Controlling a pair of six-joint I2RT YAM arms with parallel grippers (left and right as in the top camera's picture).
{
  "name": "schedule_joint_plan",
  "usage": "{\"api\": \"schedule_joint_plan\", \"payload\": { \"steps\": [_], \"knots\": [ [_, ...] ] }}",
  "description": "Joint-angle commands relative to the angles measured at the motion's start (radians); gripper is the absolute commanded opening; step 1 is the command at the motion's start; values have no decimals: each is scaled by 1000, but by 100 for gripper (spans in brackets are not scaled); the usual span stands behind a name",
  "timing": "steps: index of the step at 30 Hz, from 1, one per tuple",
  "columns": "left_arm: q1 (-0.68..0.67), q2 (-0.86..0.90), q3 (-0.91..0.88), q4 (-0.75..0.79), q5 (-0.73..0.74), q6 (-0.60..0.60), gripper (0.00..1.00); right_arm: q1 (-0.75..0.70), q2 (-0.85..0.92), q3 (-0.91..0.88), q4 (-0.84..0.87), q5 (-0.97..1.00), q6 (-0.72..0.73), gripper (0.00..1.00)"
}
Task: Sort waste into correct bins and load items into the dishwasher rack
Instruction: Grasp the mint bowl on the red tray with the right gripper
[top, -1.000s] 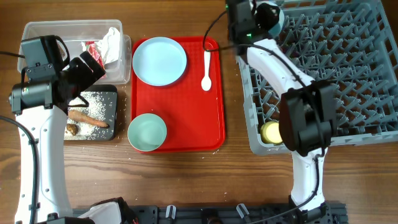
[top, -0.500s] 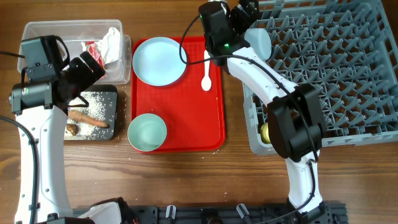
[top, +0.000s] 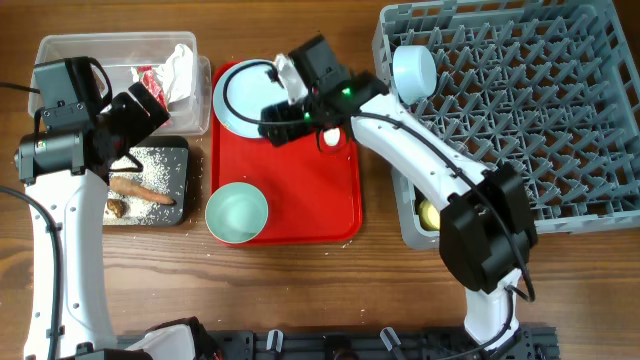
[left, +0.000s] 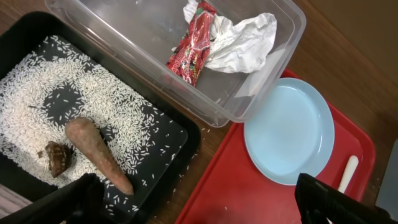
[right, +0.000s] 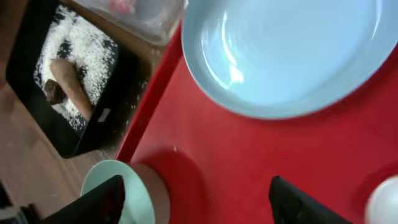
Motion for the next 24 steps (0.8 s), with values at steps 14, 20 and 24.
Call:
{"api": "schedule_joint_plan", "payload": {
  "steps": [14,20,24],
  "knots": [
    [-3,-6,12,2,4,12,100,173,85,-254,245,32,214,49],
    [-3,-6,12,2,4,12,100,184,111,-254,269,43,212,16],
    [-3,-6,12,2,4,12,100,143,94,-232,253,42,242,4]
  ]
}}
